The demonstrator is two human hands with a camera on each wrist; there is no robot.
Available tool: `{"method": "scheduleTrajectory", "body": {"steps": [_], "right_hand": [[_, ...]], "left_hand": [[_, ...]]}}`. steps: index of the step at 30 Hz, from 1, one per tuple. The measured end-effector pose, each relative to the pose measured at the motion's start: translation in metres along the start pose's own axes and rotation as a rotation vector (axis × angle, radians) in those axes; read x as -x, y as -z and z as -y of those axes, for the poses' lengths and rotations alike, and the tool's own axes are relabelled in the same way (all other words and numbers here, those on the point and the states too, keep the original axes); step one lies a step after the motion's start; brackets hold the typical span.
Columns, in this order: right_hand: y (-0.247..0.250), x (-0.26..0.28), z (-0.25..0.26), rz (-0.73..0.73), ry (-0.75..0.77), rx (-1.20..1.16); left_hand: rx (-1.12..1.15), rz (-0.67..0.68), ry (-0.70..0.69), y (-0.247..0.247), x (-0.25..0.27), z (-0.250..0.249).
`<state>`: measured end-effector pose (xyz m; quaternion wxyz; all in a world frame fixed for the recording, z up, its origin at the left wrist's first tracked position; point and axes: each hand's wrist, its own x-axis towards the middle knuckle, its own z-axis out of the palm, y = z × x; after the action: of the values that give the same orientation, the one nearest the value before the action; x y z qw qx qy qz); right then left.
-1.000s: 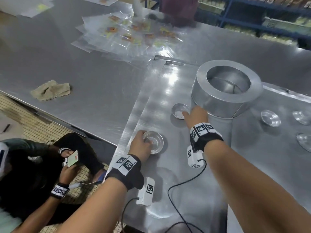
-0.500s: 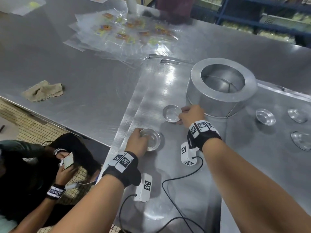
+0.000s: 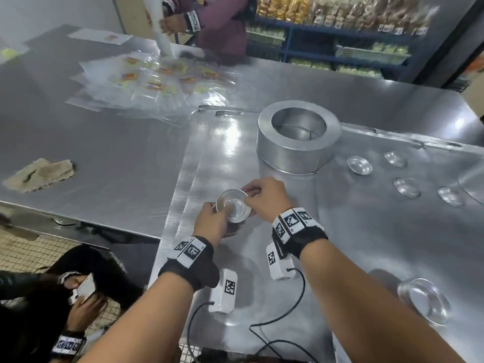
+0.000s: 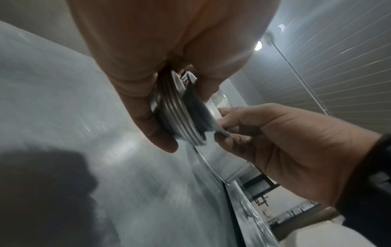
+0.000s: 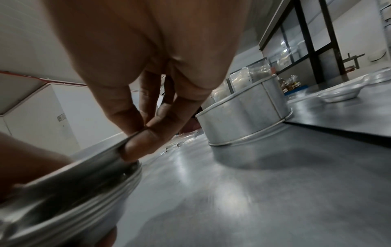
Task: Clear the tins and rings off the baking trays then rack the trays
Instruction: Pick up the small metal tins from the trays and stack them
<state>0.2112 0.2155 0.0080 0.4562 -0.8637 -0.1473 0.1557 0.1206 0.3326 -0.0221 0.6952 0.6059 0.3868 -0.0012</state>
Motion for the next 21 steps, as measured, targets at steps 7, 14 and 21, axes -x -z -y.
{"method": "scheduleTrajectory", "body": {"steps": [7, 14, 21], "right_hand": [[0.017, 0.025, -0.022, -0.062, -0.025, 0.073], [0.058, 0.048, -0.042, -0.089, -0.124, 0.021], [0.108, 0.048, -0.064, -0.086, -0.158, 0.119]], "left_hand": [[-0.065, 0.141, -0.045, -0.022, 0.015, 0.005], [-0.105, 0.296, -0.048, -0.061, 0.029, 0.002], [-0.150, 0.408, -0.062, -0.113, 0.026, -0.001]]}}
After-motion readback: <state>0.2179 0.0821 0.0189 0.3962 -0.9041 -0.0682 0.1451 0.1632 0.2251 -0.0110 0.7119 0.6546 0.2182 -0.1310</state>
